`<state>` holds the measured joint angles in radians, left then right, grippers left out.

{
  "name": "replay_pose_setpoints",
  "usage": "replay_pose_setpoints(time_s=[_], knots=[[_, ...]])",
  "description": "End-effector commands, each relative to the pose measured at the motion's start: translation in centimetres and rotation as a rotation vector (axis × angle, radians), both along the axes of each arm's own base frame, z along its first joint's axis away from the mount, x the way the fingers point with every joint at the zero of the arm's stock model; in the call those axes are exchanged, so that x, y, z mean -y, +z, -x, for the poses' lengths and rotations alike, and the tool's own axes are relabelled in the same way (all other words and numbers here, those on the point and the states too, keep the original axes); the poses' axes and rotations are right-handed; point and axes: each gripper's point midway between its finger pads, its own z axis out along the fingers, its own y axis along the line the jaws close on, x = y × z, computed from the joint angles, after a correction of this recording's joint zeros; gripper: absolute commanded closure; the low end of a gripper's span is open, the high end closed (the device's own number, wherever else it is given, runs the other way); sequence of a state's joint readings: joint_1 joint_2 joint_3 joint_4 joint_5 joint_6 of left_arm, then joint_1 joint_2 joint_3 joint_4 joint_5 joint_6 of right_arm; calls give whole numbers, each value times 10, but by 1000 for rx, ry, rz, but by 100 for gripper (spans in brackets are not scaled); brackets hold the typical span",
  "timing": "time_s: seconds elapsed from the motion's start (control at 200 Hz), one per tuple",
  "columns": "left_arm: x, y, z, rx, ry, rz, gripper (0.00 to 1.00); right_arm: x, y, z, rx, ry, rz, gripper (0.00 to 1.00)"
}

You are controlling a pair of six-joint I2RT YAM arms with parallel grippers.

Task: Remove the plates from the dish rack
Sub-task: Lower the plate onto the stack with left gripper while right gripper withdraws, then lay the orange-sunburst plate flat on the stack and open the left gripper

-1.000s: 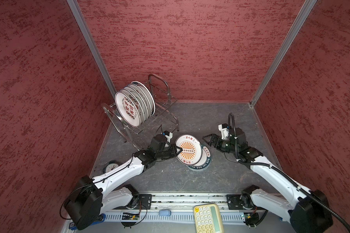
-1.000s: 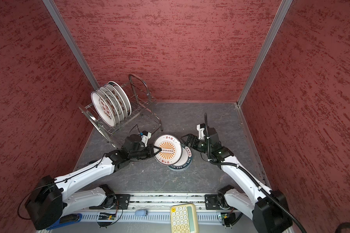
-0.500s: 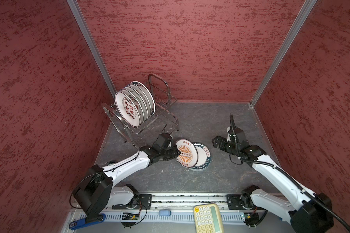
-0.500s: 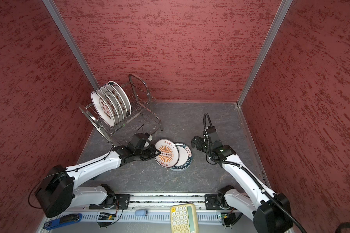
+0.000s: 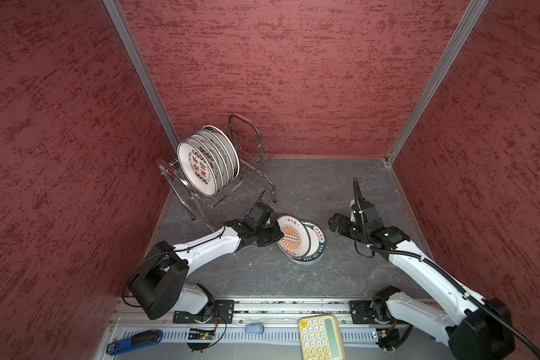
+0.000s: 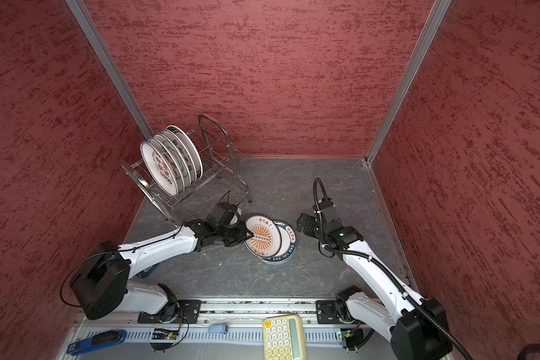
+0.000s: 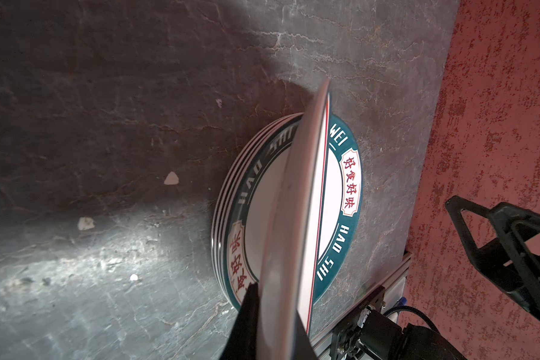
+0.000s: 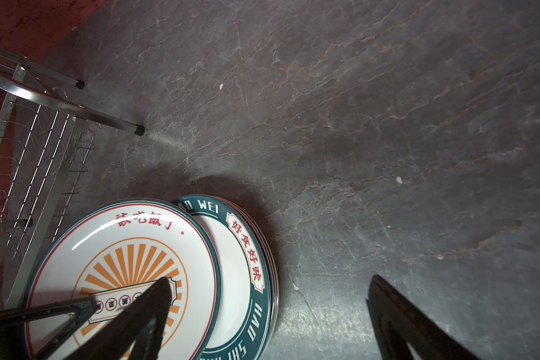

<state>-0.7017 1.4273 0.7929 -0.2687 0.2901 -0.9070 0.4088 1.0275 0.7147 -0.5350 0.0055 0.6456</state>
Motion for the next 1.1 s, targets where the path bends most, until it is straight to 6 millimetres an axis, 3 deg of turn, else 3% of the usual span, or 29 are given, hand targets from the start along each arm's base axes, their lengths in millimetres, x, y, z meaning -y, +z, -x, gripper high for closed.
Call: replay_pose_setpoints(time_s=[0.0, 0.25, 0.441, 0.761, 1.097], knots=[[5, -9, 7, -50, -18, -30, 82, 5, 5, -2, 36, -13, 9, 1], [14, -22, 13, -101, -38, -84, 69, 7, 5, 1, 45, -14, 11, 1], [18, -26, 13, -114, -47, -119, 64, 7, 3, 1, 45, -10, 17, 1], [20, -35, 14, -157, -64, -197, 56, 7, 0, 1, 48, -6, 19, 1], [14, -42, 14, -173, -60, -309, 38, 7, -2, 1, 46, -2, 23, 1]])
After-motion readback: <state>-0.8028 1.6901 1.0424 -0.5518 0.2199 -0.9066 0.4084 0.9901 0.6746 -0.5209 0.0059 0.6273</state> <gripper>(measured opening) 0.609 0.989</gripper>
